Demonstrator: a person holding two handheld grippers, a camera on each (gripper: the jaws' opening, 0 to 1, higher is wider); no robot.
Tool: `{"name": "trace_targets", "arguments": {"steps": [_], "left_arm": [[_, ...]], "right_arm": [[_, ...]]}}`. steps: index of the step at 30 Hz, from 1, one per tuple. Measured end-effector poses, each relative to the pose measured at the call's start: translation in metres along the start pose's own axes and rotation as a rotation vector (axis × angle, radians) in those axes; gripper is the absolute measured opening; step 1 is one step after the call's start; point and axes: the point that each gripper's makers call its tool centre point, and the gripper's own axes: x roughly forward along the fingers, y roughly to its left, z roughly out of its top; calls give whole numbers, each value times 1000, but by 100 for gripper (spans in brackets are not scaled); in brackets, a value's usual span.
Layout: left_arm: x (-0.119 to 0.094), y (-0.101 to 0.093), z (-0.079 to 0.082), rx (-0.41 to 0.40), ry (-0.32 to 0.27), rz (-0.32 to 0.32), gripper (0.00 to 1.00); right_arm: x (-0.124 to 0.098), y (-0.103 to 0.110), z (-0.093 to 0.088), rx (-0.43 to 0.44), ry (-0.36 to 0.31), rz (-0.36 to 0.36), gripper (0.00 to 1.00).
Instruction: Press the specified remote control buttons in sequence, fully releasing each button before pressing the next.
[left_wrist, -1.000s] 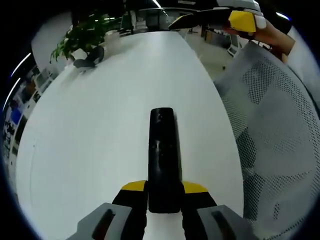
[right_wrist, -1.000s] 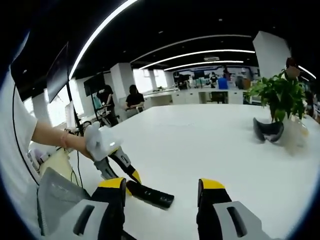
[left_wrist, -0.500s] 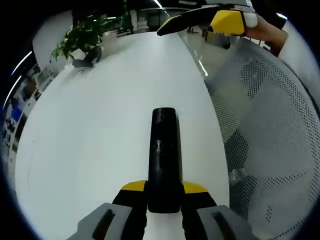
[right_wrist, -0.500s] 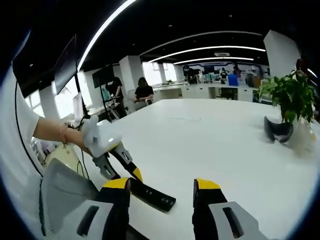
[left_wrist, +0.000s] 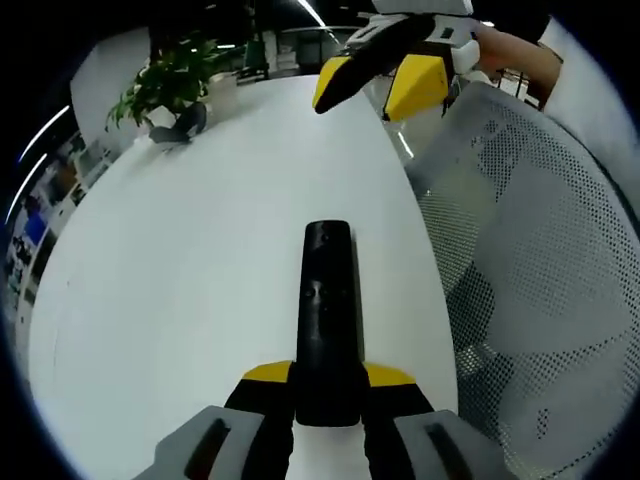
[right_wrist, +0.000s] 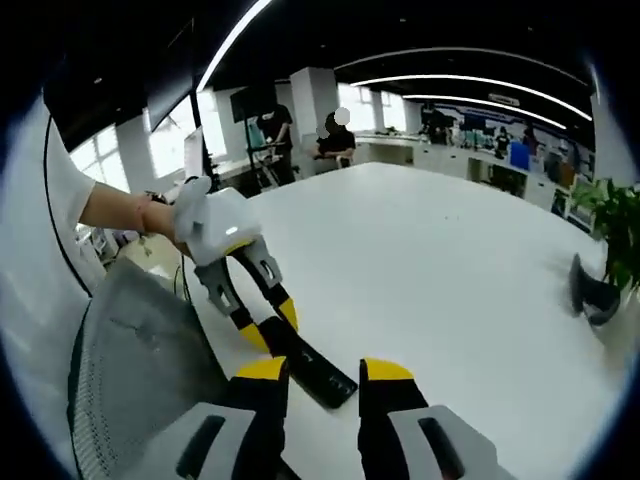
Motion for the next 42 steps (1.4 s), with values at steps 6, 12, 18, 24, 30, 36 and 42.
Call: {"name": "trace_targets", "arguments": {"steps": [6, 12, 18, 24, 30, 36, 42], "left_arm": [[0, 0, 1, -2, 1, 1, 24], [0, 1, 1, 3, 8, -2, 24], [1, 1, 2, 3, 23, -1, 24], [2, 2, 2, 9, 43, -4, 24], [2, 2, 2, 6, 66, -4, 24], [2, 2, 2, 5, 56, -2, 24], [2, 2, 2, 7, 50, -3, 24]], "right_arm": [[16, -4, -15, -132, 171, 79, 11], [32, -4, -22, -252, 276, 146, 4], [44, -7, -37, -303, 368, 184, 0], [51, -19, -50, -291, 439, 172, 0], [54, -18, -59, -342, 481, 189, 0], [56, -18, -62, -382, 506, 184, 0], [58, -19, -62, -391, 524, 162, 0]]}}
